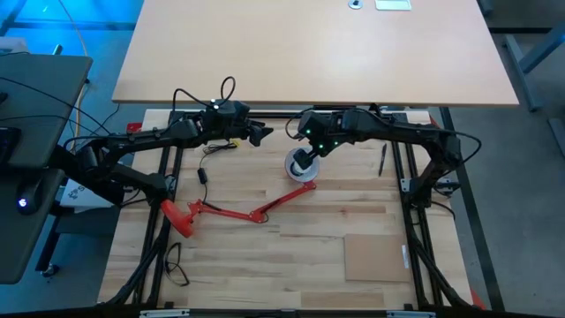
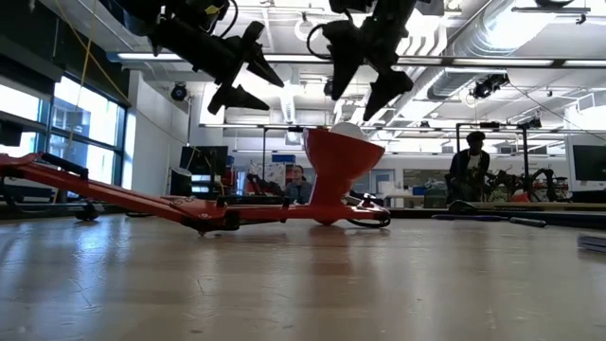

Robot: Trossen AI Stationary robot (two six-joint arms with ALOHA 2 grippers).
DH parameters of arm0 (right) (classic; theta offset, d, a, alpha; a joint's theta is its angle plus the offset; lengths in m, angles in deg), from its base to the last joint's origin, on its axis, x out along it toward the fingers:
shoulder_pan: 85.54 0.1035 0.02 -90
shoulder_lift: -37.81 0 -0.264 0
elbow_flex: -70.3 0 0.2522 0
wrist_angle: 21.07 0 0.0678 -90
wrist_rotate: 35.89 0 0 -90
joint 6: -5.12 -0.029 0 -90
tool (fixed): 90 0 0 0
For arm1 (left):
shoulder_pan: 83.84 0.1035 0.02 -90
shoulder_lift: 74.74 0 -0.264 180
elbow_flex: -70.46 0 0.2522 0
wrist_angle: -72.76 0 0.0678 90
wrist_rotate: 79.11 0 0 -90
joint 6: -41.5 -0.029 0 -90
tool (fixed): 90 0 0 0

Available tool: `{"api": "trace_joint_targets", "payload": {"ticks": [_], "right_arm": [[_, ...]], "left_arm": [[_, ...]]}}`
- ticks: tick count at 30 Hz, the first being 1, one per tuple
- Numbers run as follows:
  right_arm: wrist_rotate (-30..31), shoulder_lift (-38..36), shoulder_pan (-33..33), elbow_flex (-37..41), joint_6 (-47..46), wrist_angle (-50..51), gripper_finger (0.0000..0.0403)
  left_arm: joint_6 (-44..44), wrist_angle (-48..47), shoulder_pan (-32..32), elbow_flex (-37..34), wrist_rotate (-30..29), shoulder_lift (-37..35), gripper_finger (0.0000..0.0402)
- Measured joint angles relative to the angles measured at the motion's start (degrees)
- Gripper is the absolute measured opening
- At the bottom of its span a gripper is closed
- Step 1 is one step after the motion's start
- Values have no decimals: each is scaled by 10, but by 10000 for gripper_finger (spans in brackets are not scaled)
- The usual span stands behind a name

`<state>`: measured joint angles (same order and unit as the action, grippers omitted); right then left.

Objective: Screw lightbulb
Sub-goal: Remove the lightbulb from the desk lamp

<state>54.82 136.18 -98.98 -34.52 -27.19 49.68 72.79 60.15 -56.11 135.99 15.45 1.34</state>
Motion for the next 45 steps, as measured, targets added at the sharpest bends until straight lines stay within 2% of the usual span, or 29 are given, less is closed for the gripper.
{"api": "trace_joint_targets", "payload": {"ticks": [12,17,22,28,32,35,39,45], "right_arm": [[40,39,43,1,-8,18,377],[111,40,49,1,17,19,377],[67,48,38,1,8,14,377],[78,62,37,1,12,-1,377],[60,83,37,1,7,6,377],[67,81,41,1,-21,12,377],[78,76,48,1,-4,4,377],[77,97,48,1,-4,-12,356]], "left_arm": [[0,0,0,0,6,0,261],[0,-1,0,0,-8,0,261],[19,-1,0,0,-9,0,261],[30,-1,0,0,-9,0,261],[31,-4,0,0,-10,0,261],[32,-5,0,0,-10,0,261],[31,-6,0,0,-10,0,261],[31,-5,0,0,-10,0,261]]}}
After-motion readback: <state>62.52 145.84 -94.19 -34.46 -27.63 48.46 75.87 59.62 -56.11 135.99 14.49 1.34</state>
